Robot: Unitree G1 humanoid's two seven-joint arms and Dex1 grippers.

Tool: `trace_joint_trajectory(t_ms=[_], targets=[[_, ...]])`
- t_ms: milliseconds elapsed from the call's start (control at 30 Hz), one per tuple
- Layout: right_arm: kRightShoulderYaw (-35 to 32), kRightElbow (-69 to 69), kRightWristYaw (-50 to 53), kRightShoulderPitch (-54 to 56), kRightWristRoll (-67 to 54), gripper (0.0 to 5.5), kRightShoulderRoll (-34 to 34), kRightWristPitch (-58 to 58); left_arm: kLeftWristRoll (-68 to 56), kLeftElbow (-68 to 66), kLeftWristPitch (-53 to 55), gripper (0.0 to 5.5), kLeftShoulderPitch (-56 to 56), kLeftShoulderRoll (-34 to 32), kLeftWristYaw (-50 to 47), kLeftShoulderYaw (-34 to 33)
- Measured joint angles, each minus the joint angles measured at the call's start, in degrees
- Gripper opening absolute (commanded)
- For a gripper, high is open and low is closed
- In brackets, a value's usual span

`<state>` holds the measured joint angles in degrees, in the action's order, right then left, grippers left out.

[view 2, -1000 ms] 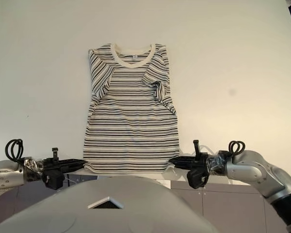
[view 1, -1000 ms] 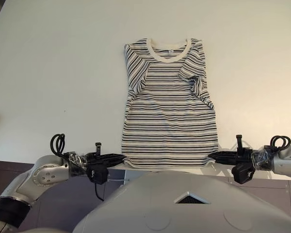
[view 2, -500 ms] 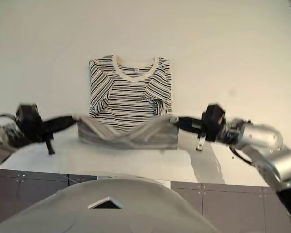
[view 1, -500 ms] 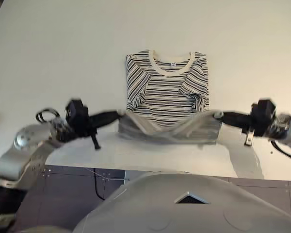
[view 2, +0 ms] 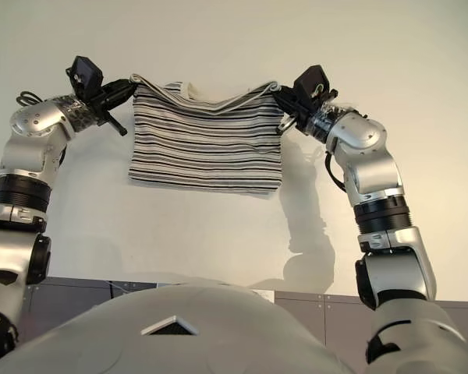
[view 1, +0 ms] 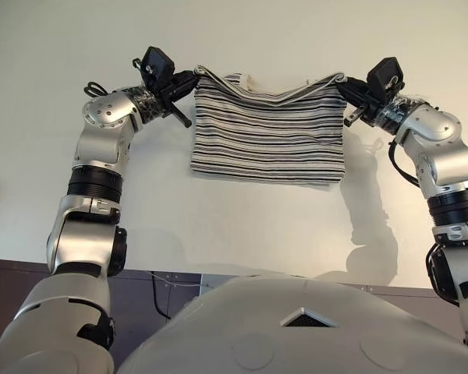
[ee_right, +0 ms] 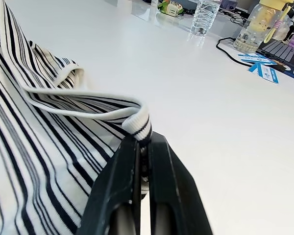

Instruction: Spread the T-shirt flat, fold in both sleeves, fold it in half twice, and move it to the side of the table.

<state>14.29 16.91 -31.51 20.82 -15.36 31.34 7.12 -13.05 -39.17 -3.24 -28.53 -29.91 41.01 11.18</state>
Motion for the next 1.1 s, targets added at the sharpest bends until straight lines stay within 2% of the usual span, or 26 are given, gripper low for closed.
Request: trace_joint_trajectory(t_ms=[67, 233, 400, 500, 600, 733, 900, 967, 1067, 1100], targets=[[0.0, 3.0, 0.7, 1.0, 3.5, 0.74, -1.3, -1.6, 3.3, -5.5, -3.3, 0.1, -1.1, 1.9, -1.9, 0.0], [-0.2, 11.0, 3.5, 4.7, 9.8, 1.72, -4.4, -4.7, 6.5, -15.7, -8.7, 0.98, -4.7, 5.3, -5.6, -2.3], [0.1, 26.0, 8.7, 12.6, 16.8, 2.68, -10.1, -9.7, 7.3, -26.8, -9.6, 1.0, -12.0, 7.6, -11.8, -6.8], [-0.1, 28.4, 10.7, 14.2, 18.7, 2.68, -11.6, -13.4, 9.5, -30.6, -7.9, 1.0, -12.8, 7.5, -16.0, -7.4], [2.1, 27.4, 9.4, 15.5, 23.2, 2.68, -11.9, -18.6, 9.2, -31.3, -7.2, 1.0, -11.6, 5.4, -20.7, -11.0], [9.9, 36.1, 12.0, 16.6, 36.0, 2.68, -6.6, -25.7, 0.7, -18.7, -6.7, 1.0, -3.1, 4.1, -26.8, -22.3], [13.5, 36.6, 12.1, 18.0, 42.3, 2.68, -2.2, -30.4, -3.8, 11.1, 0.5, 1.0, 10.9, 10.0, -32.6, -24.9], [13.6, 27.5, 5.2, 12.7, 41.5, 2.68, 6.8, -34.5, -4.3, 22.6, 4.8, 1.0, 18.5, 12.8, -35.4, -24.9], [11.9, 5.4, -8.3, -2.5, 29.9, 2.68, 24.5, -36.3, -4.6, 34.7, 8.5, 1.0, 29.1, 15.8, -38.5, -25.1], [11.7, 0.6, -10.7, -5.7, 27.0, 2.68, 27.8, -35.8, -4.7, 36.9, 9.4, 1.0, 31.2, 16.5, -39.2, -25.1]])
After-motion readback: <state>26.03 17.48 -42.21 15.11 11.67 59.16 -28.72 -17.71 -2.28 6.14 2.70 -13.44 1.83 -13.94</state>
